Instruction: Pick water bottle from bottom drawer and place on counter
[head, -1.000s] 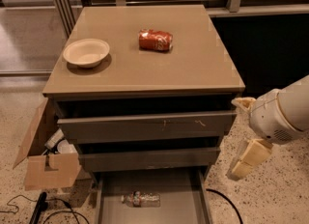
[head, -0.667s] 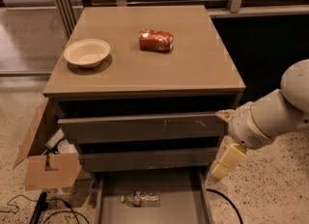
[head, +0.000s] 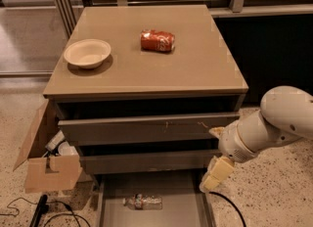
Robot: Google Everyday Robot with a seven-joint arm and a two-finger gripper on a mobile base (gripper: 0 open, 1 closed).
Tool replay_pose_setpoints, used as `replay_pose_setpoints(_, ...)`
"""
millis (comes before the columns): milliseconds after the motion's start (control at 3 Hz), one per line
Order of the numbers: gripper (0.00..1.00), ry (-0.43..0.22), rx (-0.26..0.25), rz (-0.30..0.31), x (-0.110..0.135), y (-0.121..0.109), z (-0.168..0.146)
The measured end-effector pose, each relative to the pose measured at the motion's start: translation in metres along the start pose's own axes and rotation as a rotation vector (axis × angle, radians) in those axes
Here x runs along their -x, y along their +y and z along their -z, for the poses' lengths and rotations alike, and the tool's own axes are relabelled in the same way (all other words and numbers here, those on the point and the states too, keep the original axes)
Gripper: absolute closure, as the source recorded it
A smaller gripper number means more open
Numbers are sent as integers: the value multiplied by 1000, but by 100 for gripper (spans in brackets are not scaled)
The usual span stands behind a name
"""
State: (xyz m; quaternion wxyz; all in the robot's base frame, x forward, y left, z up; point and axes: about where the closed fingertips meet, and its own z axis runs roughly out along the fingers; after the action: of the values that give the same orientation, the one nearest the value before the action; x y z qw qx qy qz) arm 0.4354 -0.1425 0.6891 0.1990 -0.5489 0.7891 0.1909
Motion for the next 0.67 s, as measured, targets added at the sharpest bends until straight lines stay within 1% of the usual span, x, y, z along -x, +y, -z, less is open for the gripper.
replay_pose_setpoints(333,0,-23,43,-1,-27,2,-55)
replay_pose_setpoints(667,0,-55,74,-5,-39,-3,-87)
